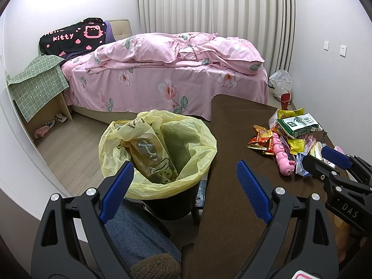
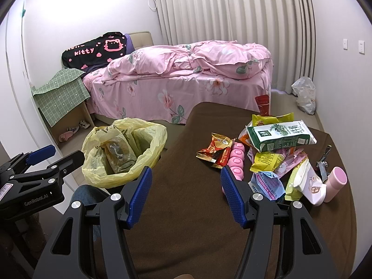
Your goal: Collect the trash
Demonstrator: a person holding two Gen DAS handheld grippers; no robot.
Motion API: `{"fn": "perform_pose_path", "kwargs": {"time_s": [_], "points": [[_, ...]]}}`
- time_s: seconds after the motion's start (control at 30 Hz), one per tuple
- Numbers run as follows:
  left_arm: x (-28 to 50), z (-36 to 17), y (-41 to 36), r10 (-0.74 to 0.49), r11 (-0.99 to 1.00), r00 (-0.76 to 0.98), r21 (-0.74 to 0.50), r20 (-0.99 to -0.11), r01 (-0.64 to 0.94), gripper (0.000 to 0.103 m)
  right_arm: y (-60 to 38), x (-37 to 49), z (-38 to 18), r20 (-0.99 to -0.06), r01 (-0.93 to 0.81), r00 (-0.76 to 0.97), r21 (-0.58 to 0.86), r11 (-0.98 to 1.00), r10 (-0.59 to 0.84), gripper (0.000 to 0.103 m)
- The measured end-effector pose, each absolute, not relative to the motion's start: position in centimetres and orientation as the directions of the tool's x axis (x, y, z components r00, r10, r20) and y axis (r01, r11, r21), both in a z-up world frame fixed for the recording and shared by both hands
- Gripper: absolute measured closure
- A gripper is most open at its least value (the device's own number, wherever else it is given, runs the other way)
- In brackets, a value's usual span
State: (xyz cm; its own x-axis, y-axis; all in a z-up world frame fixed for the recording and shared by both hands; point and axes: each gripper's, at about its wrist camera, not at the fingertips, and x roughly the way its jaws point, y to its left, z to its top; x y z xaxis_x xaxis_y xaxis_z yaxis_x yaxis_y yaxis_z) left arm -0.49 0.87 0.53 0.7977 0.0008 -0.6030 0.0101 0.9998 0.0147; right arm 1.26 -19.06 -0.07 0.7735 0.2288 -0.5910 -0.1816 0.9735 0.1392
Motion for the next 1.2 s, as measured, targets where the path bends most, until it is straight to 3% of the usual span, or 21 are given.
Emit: {"fn": "perform_pose_path", "kwargs": {"time_s": [0.57, 1.03, 1.2], "points": [[-0.4, 0.2, 0.9, -0.015, 1.000, 0.802, 0.006, -0.597, 0.023, 0.018, -20.7, 1.4, -0.3, -0.591, -0.144, 0.786, 0.114, 0.983, 0.184, 0.045], [6.7, -2.9, -5.8, -0.275, 0.951, 0.746, -0.056, -0.607, 0.305, 0.017, -31.8, 2.6, -3.7, -0.637, 0.069, 0.771, 0.063, 0.996, -0.013, 0.045], [11.0, -4.6, -9.6, -0.339, 0.923, 0.694, -0.082, -0.635, 0.376, 0.012, -34.6, 2.4, -5.7, -0.666, 0.119, 0.745, 0.065, 0.991, -0.046, 0.045]]}}
